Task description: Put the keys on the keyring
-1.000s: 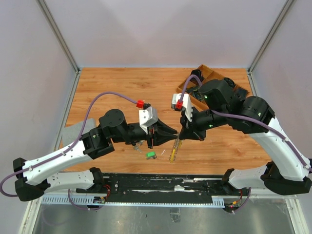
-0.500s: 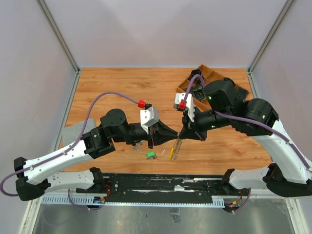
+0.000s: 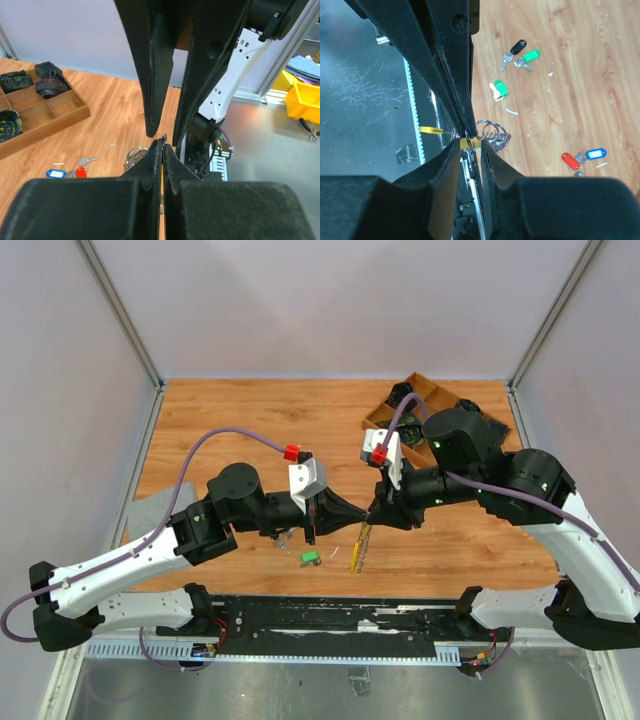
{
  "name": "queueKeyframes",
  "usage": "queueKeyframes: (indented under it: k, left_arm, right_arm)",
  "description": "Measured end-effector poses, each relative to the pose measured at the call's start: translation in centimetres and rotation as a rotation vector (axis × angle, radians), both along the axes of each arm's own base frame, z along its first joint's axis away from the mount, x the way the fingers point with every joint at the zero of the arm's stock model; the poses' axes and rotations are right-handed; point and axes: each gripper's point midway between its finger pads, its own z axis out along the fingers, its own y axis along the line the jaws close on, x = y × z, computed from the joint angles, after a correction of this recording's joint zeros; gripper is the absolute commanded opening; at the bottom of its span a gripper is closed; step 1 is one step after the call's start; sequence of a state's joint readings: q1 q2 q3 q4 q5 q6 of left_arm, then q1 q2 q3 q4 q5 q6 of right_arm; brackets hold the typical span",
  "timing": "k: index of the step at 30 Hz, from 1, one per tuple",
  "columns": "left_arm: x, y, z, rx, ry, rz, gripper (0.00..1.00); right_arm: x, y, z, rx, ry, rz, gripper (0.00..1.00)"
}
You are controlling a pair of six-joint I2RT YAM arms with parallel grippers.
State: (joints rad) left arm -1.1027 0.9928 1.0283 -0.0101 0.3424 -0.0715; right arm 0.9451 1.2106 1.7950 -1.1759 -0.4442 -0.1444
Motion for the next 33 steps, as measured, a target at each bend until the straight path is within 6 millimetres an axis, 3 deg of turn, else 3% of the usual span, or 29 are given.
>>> queueKeyframes:
  k: [3,11,21,33]
  left_arm:
    - [0.2,0.2,0.2,-0.007,0.004,0.018,0.01]
    - [0.2,1.7,1.5,-0.088,0.022,0.066,0.01]
    - [-0.7,2.6,3.6,-0.209,0.039,0.045,0.01]
    - [-2.1,2.7,5.8,-0.292,0.027,-0.030,0.00]
  right_arm:
    - [0.2,-0.1,0.6,0.045,-0.033,-0.026,0.33]
    - [0.4,-1.2,3.2,0.265,-0.121,-0.138,0.35]
    - [-0.1,0.0,3.7,0.490,-0.127,-0.130,0.38]
    - [-1.0,1.3,6.4,0.647,-0.180,-0.033,0.29]
